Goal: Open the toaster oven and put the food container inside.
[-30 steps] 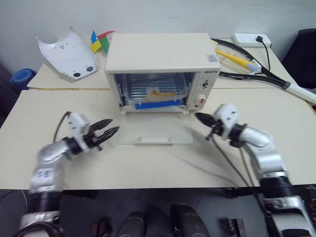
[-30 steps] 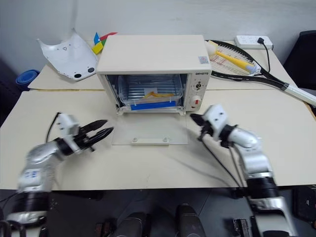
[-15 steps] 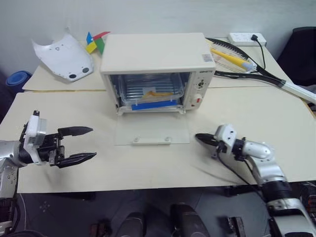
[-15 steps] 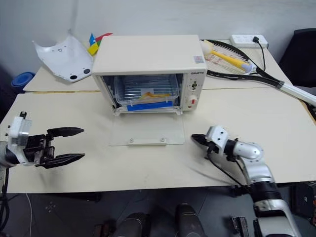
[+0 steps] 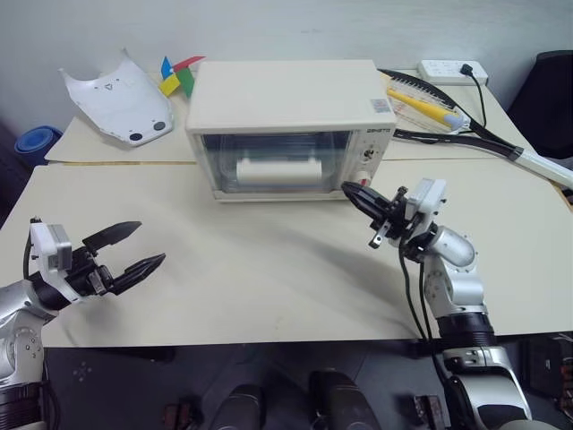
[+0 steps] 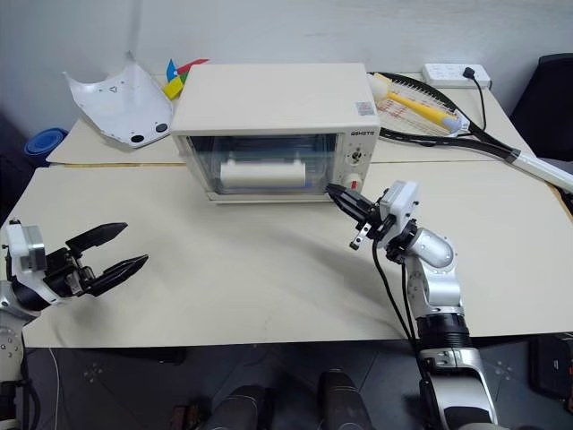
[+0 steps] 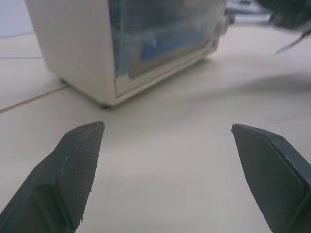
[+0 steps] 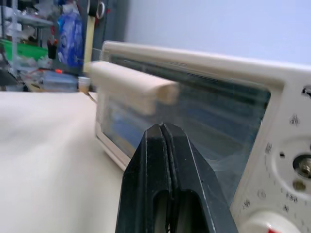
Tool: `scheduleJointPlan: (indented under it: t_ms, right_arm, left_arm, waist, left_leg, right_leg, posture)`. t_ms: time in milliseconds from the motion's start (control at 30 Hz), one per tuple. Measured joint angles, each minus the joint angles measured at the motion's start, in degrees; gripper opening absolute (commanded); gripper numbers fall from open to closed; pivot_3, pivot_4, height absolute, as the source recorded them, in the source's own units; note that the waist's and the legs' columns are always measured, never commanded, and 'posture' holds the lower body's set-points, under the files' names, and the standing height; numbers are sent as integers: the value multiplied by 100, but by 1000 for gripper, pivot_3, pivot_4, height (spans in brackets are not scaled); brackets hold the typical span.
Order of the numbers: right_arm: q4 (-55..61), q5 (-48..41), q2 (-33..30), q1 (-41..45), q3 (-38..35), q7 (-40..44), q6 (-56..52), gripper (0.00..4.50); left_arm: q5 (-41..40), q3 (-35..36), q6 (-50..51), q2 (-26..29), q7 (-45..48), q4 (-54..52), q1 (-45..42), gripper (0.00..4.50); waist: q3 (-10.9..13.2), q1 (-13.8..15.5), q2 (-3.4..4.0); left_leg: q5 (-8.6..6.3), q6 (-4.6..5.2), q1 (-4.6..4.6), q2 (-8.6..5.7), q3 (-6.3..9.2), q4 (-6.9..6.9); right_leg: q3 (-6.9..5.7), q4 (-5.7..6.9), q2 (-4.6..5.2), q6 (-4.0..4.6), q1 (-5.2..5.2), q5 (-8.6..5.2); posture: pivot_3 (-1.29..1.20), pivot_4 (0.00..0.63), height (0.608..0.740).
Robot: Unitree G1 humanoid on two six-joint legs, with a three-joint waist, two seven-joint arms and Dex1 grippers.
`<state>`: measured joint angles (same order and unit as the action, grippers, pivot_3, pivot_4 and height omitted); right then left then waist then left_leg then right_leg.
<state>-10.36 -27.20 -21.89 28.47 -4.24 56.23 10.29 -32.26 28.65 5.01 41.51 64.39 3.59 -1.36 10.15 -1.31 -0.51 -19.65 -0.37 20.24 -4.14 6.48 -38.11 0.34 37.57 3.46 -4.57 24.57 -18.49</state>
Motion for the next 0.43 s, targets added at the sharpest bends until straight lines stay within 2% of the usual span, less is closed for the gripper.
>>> scheduleJointPlan:
  t_ms: [100,200,433]
  right_arm:
    - [456,-273,-595,-277,-112,270,-579,595]
    - [571,-276,-1178,-826,-123,793,-775,1468]
    - [555,-89,-1659,-1571,-76,1695,-422,3814]
  left_arm:
    - [322,-79,-341,36,63,-1,256,4500]
    - [520,-80,-519,125,60,-11,548,4500]
    - [560,-116,-555,122,8,-329,1045,4500]
  waist:
    - [0,51,0]
    - [0,119,0]
    - [0,109,0]
  left_leg:
    - [-3,6,2,0,0,3]
    - [-7,12,4,1,-3,5]
    - [-7,14,-3,7,-12,2]
  right_leg:
    - [0,-10,0,0,-3,0]
    - [2,-18,0,0,-3,0]
    - [7,-13,-3,0,-8,0]
  posture:
    - [0,150,740]
    - [0,150,740]
    - [0,150,740]
